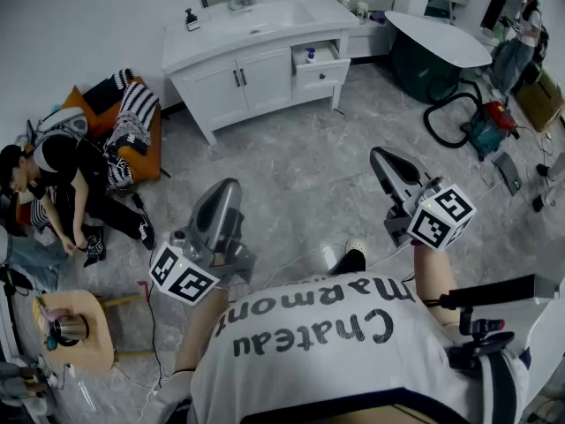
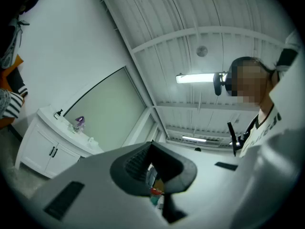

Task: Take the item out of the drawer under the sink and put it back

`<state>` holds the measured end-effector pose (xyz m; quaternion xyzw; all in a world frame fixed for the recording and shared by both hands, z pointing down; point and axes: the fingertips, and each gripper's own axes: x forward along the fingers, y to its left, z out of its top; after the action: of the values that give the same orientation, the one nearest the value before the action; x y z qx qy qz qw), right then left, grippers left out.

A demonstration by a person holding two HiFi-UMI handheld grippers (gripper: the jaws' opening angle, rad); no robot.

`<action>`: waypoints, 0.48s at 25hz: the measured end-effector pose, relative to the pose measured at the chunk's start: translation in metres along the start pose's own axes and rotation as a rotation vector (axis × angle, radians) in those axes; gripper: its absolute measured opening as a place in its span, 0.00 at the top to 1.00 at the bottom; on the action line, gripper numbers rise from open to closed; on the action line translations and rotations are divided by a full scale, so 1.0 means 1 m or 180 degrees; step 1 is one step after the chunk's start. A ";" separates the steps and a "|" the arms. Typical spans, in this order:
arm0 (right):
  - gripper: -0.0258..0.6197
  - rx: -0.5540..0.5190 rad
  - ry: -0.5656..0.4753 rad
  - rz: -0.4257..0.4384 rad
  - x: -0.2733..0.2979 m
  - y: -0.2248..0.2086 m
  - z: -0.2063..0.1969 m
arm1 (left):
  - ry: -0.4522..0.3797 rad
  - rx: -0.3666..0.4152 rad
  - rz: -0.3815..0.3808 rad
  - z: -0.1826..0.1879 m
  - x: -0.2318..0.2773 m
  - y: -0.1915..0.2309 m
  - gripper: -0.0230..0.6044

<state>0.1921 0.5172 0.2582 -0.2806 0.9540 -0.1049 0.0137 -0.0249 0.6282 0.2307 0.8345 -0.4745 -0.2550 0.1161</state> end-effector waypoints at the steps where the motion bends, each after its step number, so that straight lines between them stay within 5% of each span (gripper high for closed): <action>1: 0.94 -0.0007 0.0005 0.0006 -0.001 -0.002 0.000 | 0.0011 0.0010 0.0012 -0.002 0.002 -0.001 0.95; 12: 0.94 0.0087 0.0064 -0.0003 0.001 -0.060 0.000 | 0.0077 0.0025 0.0077 -0.027 0.053 0.006 0.95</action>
<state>0.2233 0.4674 0.2708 -0.2798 0.9524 -0.1208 0.0078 0.0080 0.5788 0.2395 0.8321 -0.4841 -0.2416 0.1217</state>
